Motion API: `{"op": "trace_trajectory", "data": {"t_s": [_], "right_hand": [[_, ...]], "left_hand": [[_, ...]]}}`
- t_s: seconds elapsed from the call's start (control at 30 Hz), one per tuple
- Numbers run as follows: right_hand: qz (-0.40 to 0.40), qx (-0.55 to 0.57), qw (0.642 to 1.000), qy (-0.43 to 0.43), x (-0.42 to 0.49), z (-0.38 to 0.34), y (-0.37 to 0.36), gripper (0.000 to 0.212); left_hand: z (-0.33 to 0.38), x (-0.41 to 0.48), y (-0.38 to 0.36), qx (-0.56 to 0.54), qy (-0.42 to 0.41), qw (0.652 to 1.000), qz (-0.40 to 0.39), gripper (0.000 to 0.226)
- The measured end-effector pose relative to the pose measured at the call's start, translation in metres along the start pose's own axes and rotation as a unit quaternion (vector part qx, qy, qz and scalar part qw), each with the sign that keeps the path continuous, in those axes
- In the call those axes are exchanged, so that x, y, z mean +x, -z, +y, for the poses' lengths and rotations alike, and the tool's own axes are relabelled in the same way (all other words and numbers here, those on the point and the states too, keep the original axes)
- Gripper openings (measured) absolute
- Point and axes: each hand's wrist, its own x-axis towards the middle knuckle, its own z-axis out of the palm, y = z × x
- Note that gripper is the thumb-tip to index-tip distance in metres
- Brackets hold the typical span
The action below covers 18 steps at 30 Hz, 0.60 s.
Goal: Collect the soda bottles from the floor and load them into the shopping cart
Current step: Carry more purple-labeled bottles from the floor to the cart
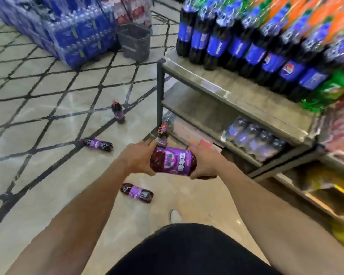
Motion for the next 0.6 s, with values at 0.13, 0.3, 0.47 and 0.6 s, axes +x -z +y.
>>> {"op": "trace_trajectory", "data": {"t_s": [0.13, 0.3, 0.47, 0.6], "right_hand": [[0.036, 0.059, 0.993, -0.092, -0.056, 0.023, 0.002, 0.106], [0.075, 0.117, 0.969, -0.204, -0.128, 0.06, -0.013, 0.101], [0.1, 0.172, 0.929, -0.312, -0.206, 0.104, -0.047, 0.095], [0.12, 0.207, 0.89, -0.388, -0.279, 0.14, -0.076, 0.095]], "left_hand": [[0.036, 0.037, 0.028, 0.035, -0.1, 0.994, -0.005, 0.101], [0.106, 0.083, 0.043, 0.073, -0.218, 0.973, -0.02, 0.099], [0.21, 0.121, 0.043, 0.087, -0.324, 0.94, -0.066, 0.102], [0.309, 0.137, 0.037, 0.119, -0.403, 0.905, -0.066, 0.091]]}}
